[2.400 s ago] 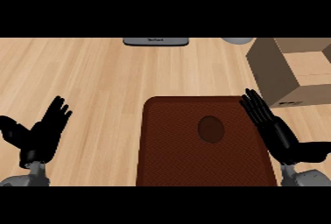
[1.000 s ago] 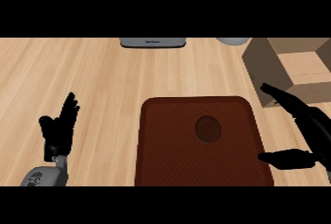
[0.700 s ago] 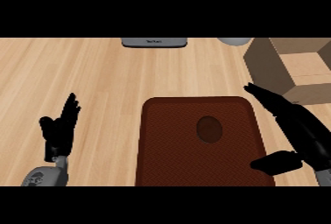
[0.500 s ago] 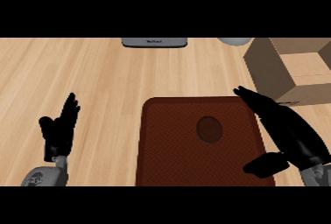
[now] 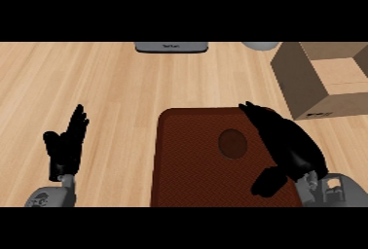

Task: Pick the cupcake from the tray and place it in the cardboard box

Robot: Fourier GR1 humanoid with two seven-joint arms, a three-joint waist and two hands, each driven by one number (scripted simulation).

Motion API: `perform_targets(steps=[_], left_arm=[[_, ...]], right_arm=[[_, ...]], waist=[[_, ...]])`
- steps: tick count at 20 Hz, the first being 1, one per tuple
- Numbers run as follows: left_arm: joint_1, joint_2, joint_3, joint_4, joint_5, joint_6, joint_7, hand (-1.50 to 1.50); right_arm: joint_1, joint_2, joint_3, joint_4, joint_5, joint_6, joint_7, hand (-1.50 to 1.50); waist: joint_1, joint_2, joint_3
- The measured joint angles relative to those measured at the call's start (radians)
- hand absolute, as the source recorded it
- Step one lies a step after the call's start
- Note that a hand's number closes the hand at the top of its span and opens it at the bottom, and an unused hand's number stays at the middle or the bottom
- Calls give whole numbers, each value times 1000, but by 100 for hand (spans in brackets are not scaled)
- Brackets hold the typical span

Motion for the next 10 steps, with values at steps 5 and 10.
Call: perform_targets(steps=[5,10], left_arm=[[-27,-4,18,18,-12,-8,7,0],[-12,-16,15,1,-29,-7,13,0]], right_arm=[[11,112,15,11,83,25,36,-150],[-5,179,13,93,152,44,32,-150]], waist=[[-2,-1,0],[0,0,0]])
